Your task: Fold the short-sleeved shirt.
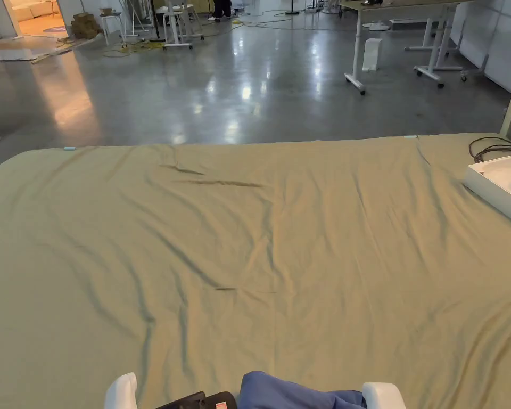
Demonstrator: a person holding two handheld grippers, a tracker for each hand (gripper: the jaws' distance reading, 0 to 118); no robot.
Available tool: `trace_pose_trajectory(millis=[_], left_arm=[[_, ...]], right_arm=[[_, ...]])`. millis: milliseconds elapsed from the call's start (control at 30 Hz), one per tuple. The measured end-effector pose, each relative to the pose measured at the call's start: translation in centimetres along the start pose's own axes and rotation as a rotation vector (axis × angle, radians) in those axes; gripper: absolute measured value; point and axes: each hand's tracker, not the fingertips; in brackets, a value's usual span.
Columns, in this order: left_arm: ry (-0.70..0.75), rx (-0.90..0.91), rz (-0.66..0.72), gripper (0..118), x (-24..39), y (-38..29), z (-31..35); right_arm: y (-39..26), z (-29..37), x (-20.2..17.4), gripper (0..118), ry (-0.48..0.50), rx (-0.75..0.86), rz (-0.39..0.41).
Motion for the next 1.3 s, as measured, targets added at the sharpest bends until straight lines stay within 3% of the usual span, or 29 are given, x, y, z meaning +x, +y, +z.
trace_pose_trajectory(millis=[33,100,333,433,467,500,600,667,733,800,833,867,933,1000,1067,1167,1233,1300], left_arm=[[-0.014,-0.023,0.017,88,-0.5,0.3,-0.6],[-0.027,-0.074,0.031,90,-1.7,0.9,-2.3],[0.016,-0.268,0.086,90,-7.0,1.8,-9.9],[-0.099,-0.312,0.098,89,-6.9,1.4,-11.4],[-0.082,-0.319,0.086,86,-6.4,1.2,-11.8],[-0.080,-0.348,0.056,67,-5.7,1.1,-12.5],[0.088,-0.393,-0.111,39,-3.1,0.3,-14.3],[0.098,-0.388,-0.031,35,-3.5,0.5,-14.6],[0.091,-0.376,-0.031,35,-3.3,0.7,-13.8],[0.103,-0.363,-0.086,35,-1.8,1.0,-12.6],[0.049,-0.327,-0.062,35,-1.3,1.5,-11.2],[-0.027,-0.250,-0.006,35,-0.9,2.2,-9.3],[-0.063,-0.181,0.013,35,-0.2,4.3,-5.9],[0.039,-0.135,-0.073,35,-0.3,7.5,-1.6],[0.136,-0.071,-0.099,35,-2.0,10.5,3.4],[0.283,-0.016,0.000,35,-6.4,14.6,10.5],[0.383,0.003,0.047,35,-9.1,16.1,13.8],[0.487,-0.002,0.094,35,-12.1,17.3,15.9]], right_arm=[[0.2,0.7,0.6,0,0.046,0.040,-0.043],[1.0,0.8,1.1,0,0.043,-0.013,-0.087],[1.0,0.4,0.4,0,0.016,-0.009,-0.047],[0.8,0.3,0.5,0,0.027,-0.001,-0.069],[0.8,0.4,0.5,0,0.029,-0.001,-0.072],[0.9,0.2,0.5,0,0.028,-0.002,-0.072],[0.8,0.2,0.3,0,0.019,-0.003,-0.066],[0.8,0.1,0.2,0,0.009,-0.003,-0.062],[0.7,0.6,0.2,0,0.019,0.005,-0.073],[1.3,2.1,0.2,0,0.081,0.000,-0.217],[1.1,3.6,0.3,0,0.144,0.044,-0.298],[0.7,5.1,0.3,0,0.230,0.115,-0.325],[0.4,7.7,-0.2,0,0.296,0.195,-0.293],[0.1,9.5,-0.6,0,0.236,0.208,-0.232],[-0.7,11.2,-0.6,0,0.244,0.206,-0.195],[-3.4,13.0,-0.2,0,0.246,0.222,-0.217],[-5.0,13.4,0.4,0,0.291,0.216,-0.272],[-6.2,13.1,0.9,0,0.266,0.192,-0.314]])
